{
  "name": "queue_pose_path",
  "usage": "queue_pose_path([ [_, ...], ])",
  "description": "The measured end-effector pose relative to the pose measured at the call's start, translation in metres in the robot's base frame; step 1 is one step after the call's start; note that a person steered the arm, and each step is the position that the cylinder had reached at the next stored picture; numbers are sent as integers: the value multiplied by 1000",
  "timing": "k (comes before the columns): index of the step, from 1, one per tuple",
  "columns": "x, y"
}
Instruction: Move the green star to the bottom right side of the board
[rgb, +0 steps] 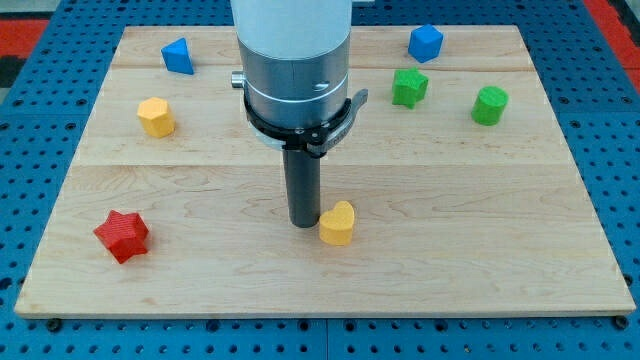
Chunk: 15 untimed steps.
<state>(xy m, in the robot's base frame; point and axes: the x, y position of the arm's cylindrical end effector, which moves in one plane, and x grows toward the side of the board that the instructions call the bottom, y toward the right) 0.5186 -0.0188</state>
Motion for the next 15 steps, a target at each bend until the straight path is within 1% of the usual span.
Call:
queue_pose_path([
  [1,4,24],
  [2,-23,7],
  [5,-157,31],
  [6,-184,43],
  [9,-235,101],
  [10,-228,116],
  [11,-205,136],
  [12,-194,137],
  [13,-195,142],
  [14,-174,137],
  [15,-135,129],
])
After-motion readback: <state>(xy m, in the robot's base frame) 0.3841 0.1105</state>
